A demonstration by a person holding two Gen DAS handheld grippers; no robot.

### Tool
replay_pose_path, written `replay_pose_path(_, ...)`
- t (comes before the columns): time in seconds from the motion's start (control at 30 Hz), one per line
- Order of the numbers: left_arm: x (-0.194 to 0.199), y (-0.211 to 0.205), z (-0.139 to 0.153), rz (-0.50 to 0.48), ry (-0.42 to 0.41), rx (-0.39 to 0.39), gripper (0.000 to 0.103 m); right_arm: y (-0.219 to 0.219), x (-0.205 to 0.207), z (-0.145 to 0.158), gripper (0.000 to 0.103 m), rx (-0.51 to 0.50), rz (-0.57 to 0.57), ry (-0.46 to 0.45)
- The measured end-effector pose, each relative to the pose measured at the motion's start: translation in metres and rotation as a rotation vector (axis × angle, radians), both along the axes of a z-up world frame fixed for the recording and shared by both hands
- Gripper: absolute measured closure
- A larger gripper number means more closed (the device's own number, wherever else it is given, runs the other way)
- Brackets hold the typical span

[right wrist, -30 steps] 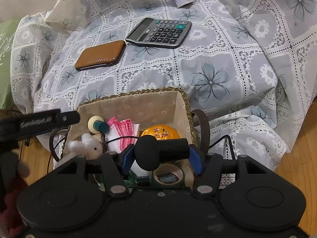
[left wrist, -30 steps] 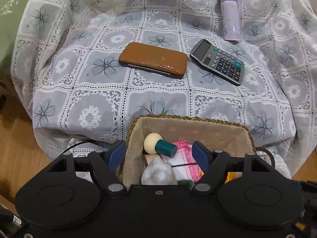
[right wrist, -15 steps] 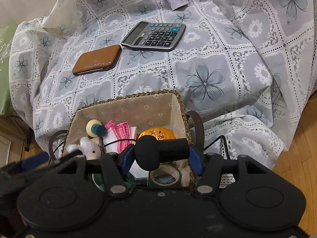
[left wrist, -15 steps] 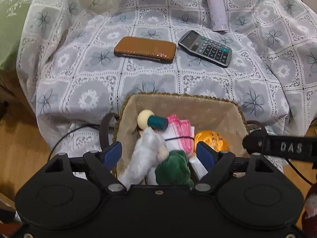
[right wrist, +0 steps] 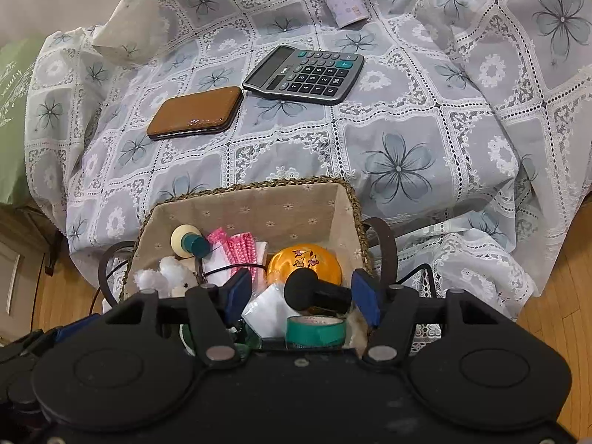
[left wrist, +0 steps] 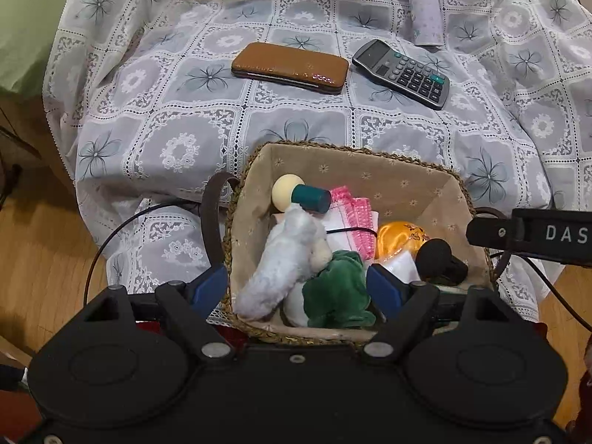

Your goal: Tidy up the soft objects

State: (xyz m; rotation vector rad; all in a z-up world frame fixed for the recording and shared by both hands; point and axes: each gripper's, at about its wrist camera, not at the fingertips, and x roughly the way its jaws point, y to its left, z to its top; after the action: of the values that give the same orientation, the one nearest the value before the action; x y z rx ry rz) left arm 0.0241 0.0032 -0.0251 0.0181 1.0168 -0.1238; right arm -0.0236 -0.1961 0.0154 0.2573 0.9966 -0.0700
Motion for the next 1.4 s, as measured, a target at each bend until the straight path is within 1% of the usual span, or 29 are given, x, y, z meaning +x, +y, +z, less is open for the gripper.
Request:
replay_pose_path(0.2, -0.001, 0.000, 0.001, 0.002, 0.001, -0.002, 0.024, -0.001, -0.006, 0.003, 0.041, -0.049, -0.001, -0.015)
replay_pose_path(0.53, -0.002, 0.001, 0.002, 0.007, -0.006, 0.007, 0.024, -0.004, -0.017, -0.002, 0.039, -0.101, 0.006, 0.004)
replay_pose_path(0.7, -0.003, 0.001, 0.003, 0.009, -0.011, 0.013, 0.024, -0.007, -0.020, -0.004, 0.038, -0.093, 0.005, 0.015)
replay_pose_path(1.03, -0.007, 0.000, 0.009, 0.015, -0.035, 0.038, 0.024, -0.008, -0.024, -0.001, 0.036, -0.095, 0.007, 0.008)
replay_pose_path(1.27, -0.007, -0.004, 0.010, 0.008, -0.030, 0.067, 0.023, -0.010, -0.027, -0.001, 0.036, -0.092, 0.015, 0.018)
replay_pose_path(1.4, -0.009, -0.004, 0.011, 0.010, -0.036, 0.067, 0.023, -0.011, -0.028, -0.002, 0.036, -0.099, 0.019, 0.022)
